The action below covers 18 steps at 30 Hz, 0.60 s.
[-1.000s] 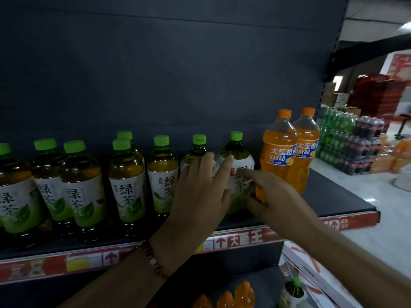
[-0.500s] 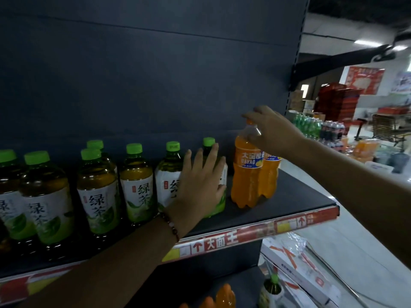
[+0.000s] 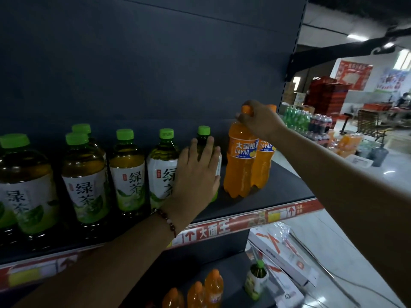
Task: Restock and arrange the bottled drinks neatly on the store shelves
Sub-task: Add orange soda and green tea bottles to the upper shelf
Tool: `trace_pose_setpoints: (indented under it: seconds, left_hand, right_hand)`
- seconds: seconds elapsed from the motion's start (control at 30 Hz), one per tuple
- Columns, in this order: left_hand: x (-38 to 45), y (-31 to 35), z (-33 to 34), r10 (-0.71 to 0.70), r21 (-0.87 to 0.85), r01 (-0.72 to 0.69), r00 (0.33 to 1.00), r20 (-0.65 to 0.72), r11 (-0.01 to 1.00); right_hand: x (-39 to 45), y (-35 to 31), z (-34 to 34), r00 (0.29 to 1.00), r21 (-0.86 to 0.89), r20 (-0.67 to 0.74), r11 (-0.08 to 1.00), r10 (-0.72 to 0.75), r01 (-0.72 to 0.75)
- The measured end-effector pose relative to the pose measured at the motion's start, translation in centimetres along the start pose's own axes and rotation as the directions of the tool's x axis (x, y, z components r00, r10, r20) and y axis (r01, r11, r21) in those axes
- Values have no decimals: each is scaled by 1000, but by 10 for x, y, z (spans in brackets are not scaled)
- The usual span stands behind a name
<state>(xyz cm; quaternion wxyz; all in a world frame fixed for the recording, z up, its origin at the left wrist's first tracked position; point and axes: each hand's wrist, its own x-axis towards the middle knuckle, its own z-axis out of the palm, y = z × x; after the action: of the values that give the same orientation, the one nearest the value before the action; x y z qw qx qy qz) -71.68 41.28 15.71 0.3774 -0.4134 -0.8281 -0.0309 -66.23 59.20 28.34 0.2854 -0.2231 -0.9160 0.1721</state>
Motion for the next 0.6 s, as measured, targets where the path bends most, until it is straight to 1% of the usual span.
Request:
trace_pose_setpoints:
  seconds: [0.23,0.37,0.43,0.47,0.5,0.53,0.57,0.6]
  left_hand:
    - [1,1,0,-18,-34,17,999,-31,999]
    - [0,12,-11,-67,-213,60,997,-26,975]
    - [-8,27,-24,-93,-346,91,996,12,934]
    - [-13,35,-31,-107,-453,123,992,61,883]
    - [-19,44,-39,-113,-581,171,984,135,796]
    - [-24,53,-48,-105,-711,234,970,221,663]
    - [-29,62,-58,-93,-819,294,953,287,492]
    - [-35,71,-66,-75,-901,319,947,311,295]
  right_hand:
    - [-23,11,-12,998,77,-49,996,-35,39]
    - [-50,7,-27,998,115,-28,992,-48,51]
    - [-66,6,-40,995,126,-34,987,-92,95]
    - [-75,5,-47,993,134,-35,984,-117,120]
    - [-84,3,-55,989,143,-30,979,-142,145]
    - [-94,1,-63,985,164,-19,972,-170,171]
    - [-106,0,-72,981,191,-6,963,-194,191]
    - [-119,-2,-81,977,232,12,951,-214,206]
